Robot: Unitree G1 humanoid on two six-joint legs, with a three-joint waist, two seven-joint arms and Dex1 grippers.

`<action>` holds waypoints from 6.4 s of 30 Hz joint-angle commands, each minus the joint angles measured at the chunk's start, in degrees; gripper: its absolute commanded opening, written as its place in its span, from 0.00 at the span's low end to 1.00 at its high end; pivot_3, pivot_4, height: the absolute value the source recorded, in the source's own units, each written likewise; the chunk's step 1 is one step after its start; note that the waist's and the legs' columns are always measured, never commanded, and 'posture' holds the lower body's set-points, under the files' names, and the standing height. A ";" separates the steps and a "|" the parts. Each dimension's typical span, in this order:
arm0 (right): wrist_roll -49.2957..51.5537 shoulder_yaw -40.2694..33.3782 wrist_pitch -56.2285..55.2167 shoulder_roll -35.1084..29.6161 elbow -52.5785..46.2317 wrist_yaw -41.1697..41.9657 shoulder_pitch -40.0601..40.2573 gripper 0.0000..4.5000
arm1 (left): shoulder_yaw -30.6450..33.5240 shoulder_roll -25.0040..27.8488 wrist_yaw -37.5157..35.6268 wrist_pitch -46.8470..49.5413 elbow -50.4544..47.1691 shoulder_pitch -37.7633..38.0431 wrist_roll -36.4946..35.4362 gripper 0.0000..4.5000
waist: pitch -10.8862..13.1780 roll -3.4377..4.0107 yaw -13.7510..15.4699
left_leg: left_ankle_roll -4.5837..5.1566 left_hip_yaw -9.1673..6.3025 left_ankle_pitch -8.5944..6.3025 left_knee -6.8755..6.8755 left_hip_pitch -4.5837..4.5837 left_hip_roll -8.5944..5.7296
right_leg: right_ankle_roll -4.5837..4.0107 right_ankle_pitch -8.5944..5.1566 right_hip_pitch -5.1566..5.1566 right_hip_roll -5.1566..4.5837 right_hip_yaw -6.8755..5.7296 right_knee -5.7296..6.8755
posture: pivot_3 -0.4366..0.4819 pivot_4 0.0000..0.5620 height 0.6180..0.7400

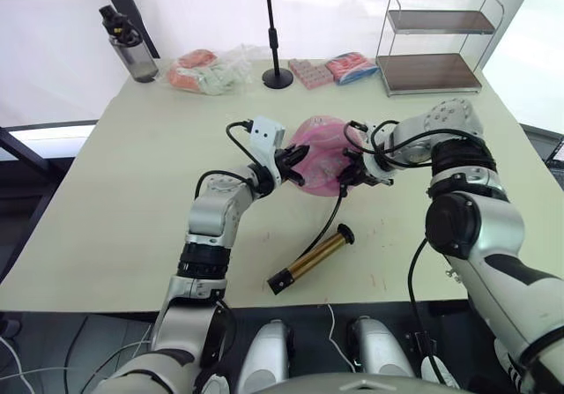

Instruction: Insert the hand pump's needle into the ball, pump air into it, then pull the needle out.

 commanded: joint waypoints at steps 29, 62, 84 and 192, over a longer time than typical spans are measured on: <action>23.39 26.61 1.11 -13.08 -27.89 6.44 11.65 0.68 | -3.85 -1.26 -0.33 -0.72 6.97 2.35 3.11 0.00 | 0.02 0.04 1.25 | 0.00 -0.09 0.00 -0.04 -0.13 -0.04 | 0.01 0.00 0.01 -0.05 -0.12 -0.17 | 0.48 0.27 1.00; 2.77 30.48 -8.17 -1.66 -67.64 8.97 33.94 0.68 | -4.43 -0.63 0.88 -0.61 5.13 3.82 3.13 0.00 | 0.02 0.06 1.24 | 0.00 -0.15 0.00 -0.08 -0.10 -0.01 | 0.01 -0.01 -0.01 -0.01 -0.18 -0.21 | 0.48 0.27 1.00; -4.92 28.00 -10.20 4.43 -63.58 11.27 33.79 0.68 | -4.69 -0.60 0.80 -0.49 5.08 3.87 3.16 0.00 | 0.02 0.07 1.22 | 0.00 -0.15 0.00 -0.08 -0.09 -0.02 | 0.01 -0.01 0.00 -0.02 -0.18 -0.21 | 0.48 0.27 1.00; -41.89 64.09 -46.77 -8.06 -16.01 56.17 26.42 0.07 | -3.87 1.71 -0.66 2.12 11.17 3.36 2.95 0.00 | -2.58 0.11 -0.46 | -0.04 -0.63 -0.02 -1.19 2.14 -0.04 | -0.30 -0.44 1.64 -0.02 -0.11 -0.77 | 0.48 0.27 1.00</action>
